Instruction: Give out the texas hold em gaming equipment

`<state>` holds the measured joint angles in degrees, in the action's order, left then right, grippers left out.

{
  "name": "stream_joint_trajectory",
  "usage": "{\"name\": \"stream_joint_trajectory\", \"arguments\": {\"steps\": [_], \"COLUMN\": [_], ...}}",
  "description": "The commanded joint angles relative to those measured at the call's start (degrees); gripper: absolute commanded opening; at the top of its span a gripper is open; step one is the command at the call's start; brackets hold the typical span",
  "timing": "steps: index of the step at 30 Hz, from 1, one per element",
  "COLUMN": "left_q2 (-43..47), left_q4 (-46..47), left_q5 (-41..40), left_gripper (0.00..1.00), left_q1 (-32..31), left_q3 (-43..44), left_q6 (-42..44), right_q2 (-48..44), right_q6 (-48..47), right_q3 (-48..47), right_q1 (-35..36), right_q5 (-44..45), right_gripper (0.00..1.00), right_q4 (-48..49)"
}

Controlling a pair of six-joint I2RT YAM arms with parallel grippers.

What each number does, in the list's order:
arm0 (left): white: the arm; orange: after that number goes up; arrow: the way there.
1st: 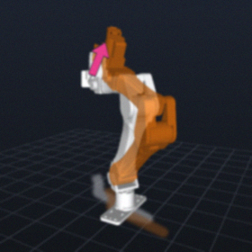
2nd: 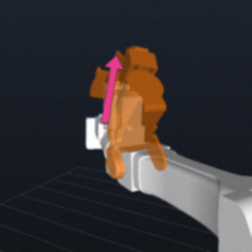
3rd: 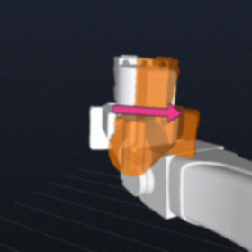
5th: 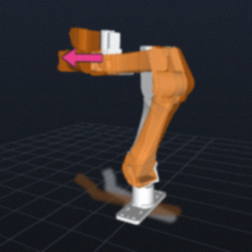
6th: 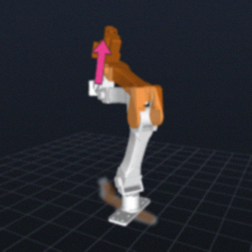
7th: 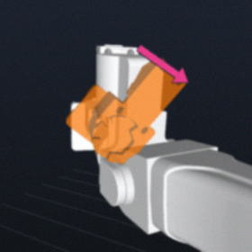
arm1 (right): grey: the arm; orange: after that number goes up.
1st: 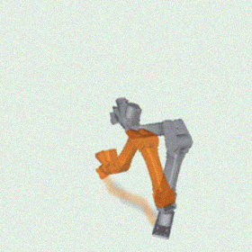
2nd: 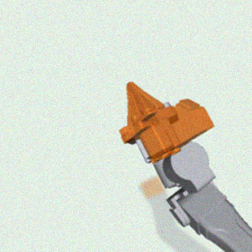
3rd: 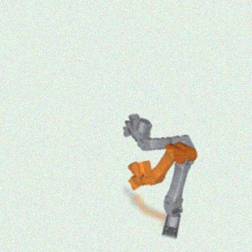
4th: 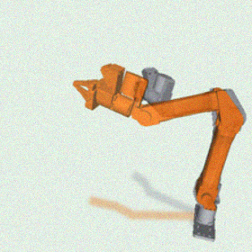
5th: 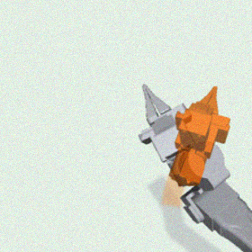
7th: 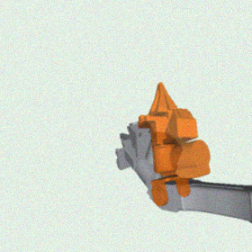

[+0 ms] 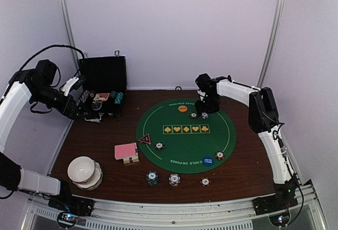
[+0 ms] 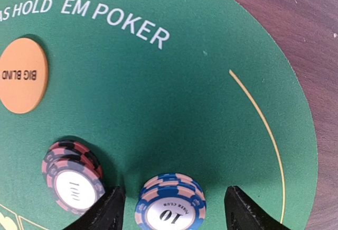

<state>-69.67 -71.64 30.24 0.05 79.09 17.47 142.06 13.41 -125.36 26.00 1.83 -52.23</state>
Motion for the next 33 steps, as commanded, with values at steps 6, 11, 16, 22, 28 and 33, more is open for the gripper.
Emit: {"name": "stream_joint_trajectory", "arguments": {"steps": [6,11,16,22,28,33], "left_q2": [0.12,0.01,-0.01,-0.03,0.89,1.11], "left_q4": [0.25,-0.04,-0.08,-0.05,-0.11,-0.44], "left_q5": [0.23,0.06,-0.07,0.19,0.04,0.00], "left_gripper": [0.98,0.98,0.98,0.98,0.98,0.97], "left_q1": [0.40,0.38,0.38,0.38,0.38,0.39], "left_q3": [1.58,1.44,1.51,1.20,1.07,1.07], "left_q6": [0.54,0.80,1.07,1.07,1.07,1.06], "right_q2": [-18.27,-30.18,-35.47,-35.31,-32.88,-31.13], "right_q6": [-2.42,-3.67,-4.41,-3.01,-2.76,-3.55], "right_q3": [10.76,22.85,30.48,35.25,37.13,38.08], "right_q1": [6.19,15.79,28.48,39.01,43.37,44.01], "right_q5": [1.99,1.62,-0.32,-6.24,-11.07,-12.99], "right_gripper": [0.69,0.79,0.87,0.89,0.89,0.88], "right_q4": [2.10,3.95,2.02,1.15,1.10,0.96]}}
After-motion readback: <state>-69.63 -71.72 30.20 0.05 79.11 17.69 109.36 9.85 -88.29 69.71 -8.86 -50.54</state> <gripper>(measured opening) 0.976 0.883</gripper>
